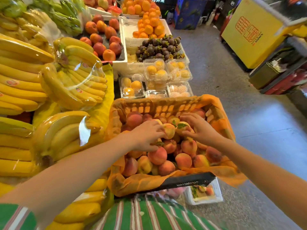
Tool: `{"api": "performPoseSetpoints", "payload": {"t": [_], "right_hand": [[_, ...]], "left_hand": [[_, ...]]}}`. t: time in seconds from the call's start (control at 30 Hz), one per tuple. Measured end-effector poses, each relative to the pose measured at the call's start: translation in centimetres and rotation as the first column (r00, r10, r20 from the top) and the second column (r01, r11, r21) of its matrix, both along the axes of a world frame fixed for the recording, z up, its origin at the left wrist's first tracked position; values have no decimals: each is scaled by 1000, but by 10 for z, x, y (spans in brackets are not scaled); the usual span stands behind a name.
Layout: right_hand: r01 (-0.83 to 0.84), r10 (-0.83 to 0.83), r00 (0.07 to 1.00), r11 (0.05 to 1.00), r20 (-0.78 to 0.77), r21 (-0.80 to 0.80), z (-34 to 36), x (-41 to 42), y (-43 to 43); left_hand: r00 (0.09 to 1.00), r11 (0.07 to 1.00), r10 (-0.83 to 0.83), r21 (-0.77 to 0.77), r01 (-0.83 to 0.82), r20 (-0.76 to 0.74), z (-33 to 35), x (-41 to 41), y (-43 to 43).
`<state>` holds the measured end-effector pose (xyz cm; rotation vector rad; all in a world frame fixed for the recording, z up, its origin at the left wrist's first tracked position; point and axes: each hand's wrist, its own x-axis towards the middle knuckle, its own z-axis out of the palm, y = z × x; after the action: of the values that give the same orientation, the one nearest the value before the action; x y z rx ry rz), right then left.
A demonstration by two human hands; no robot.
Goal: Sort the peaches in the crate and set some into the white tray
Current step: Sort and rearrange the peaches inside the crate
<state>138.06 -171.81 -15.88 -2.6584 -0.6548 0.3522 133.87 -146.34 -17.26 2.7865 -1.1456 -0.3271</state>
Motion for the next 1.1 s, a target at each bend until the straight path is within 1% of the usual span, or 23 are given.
{"api": "performPoseSetpoints", "payload": {"t": [0.03, 0.1, 0.2, 0.3, 0.43, 0.5, 0.57, 0.63, 0.67, 0.73, 0.8, 0.83, 0.9, 1.0, 1.1], "right_hand": [[14, -16, 998, 999, -58, -40, -3, -3, -4], [18, -28, 988, 998, -152, -67, -8, -8, -5], [32, -47, 993, 991, -105, -133, -17, -6, 2], [101, -128, 982, 976, -136, -192, -29, 1, 6], [146, -160, 983, 980, -95, -138, -31, 3, 2], [94, -105, 991, 987, -78, -129, -27, 3, -3], [14, -20, 996, 998, -86, -66, -23, 2, -8], [-96, 100, 978, 995, -181, 30, -16, -4, -11], [-154, 159, 956, 987, -246, 38, -11, -9, -11], [-288, 252, 906, 956, -341, -59, -9, -18, -6], [-405, 338, 879, 901, -335, -155, -18, -26, 1], [-428, 356, 873, 887, -334, -174, -24, -29, 4], [-407, 332, 876, 897, -349, -170, -28, -31, 8], [-315, 237, 890, 937, -389, -150, -19, -31, 9], [-208, 143, 896, 972, -420, -112, -10, -32, 6]], "left_hand": [[1000, 998, 17, 61, -17, -1, -3, 0, -5], [995, 990, 97, 110, -93, -33, -7, 1, -11], [987, 982, 154, 113, -149, -39, -10, 5, -14], [984, 980, 170, 111, -162, -62, -8, 6, -14], [981, 978, 178, 126, -169, -71, -8, 3, -15], [981, 978, 181, 118, -172, -71, -9, 3, -14], [980, 979, 182, 111, -174, -74, -9, 3, -14], [980, 978, 181, 116, -171, -78, -9, 2, -15], [980, 978, 181, 117, -171, -83, -9, 2, -15], [977, 979, 184, 110, -172, -106, -8, 1, -15], [974, 979, 185, 105, -172, -130, -8, 0, -15], [973, 980, 184, 106, -171, -136, -8, 0, -15], [973, 980, 182, 102, -169, -141, -8, 0, -15], [976, 983, 172, 91, -161, -136, -9, -1, -14], [983, 987, 158, 11, -158, -96, -8, -4, -14]]}}
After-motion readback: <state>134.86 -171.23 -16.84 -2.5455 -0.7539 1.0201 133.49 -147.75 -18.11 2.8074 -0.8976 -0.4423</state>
